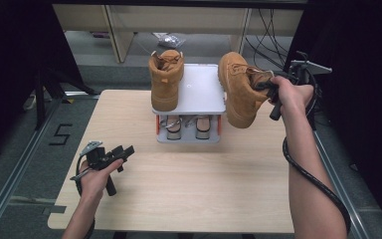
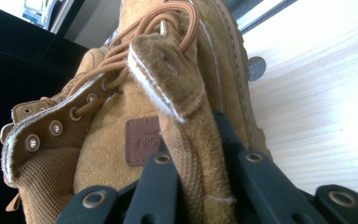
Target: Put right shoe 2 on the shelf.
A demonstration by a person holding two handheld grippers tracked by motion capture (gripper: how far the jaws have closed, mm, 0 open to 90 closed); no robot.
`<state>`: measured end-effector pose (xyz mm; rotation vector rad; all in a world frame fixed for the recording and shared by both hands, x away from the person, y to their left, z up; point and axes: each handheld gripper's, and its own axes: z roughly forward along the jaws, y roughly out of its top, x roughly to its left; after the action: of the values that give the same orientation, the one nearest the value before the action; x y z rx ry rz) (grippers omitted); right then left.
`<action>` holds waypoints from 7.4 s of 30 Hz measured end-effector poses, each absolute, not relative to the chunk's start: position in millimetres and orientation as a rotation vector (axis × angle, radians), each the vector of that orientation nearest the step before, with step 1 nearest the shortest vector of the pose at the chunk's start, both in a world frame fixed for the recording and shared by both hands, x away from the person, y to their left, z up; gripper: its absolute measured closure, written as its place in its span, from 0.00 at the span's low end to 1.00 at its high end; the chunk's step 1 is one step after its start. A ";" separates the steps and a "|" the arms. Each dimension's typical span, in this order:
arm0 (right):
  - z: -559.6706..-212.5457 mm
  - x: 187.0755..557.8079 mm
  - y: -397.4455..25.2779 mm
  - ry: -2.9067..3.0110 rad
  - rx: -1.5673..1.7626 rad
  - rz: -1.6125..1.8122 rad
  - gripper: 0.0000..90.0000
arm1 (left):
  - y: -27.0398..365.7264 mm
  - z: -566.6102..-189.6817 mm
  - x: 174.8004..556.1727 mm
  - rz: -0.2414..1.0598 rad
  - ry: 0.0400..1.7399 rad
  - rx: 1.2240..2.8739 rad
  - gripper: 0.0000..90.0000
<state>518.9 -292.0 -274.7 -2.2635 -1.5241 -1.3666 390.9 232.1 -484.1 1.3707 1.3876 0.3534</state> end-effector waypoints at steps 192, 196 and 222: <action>-328.8 514.8 -193.0 -1.967 -1.925 -1.272 1.00 | 236.0 -486.7 388.1 0.367 1.386 1.369 0.48; -327.4 513.2 -194.0 -1.974 -1.927 -1.291 1.00 | 237.2 -487.3 388.3 0.369 1.386 1.368 0.48; -350.2 479.5 -252.6 -1.995 -2.040 -1.316 0.96 | 239.1 -488.0 387.9 0.379 1.390 1.367 0.48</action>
<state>479.5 -252.6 -350.2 -2.0396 -1.9951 -1.3160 387.9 239.1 -488.0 1.3671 1.3901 0.3793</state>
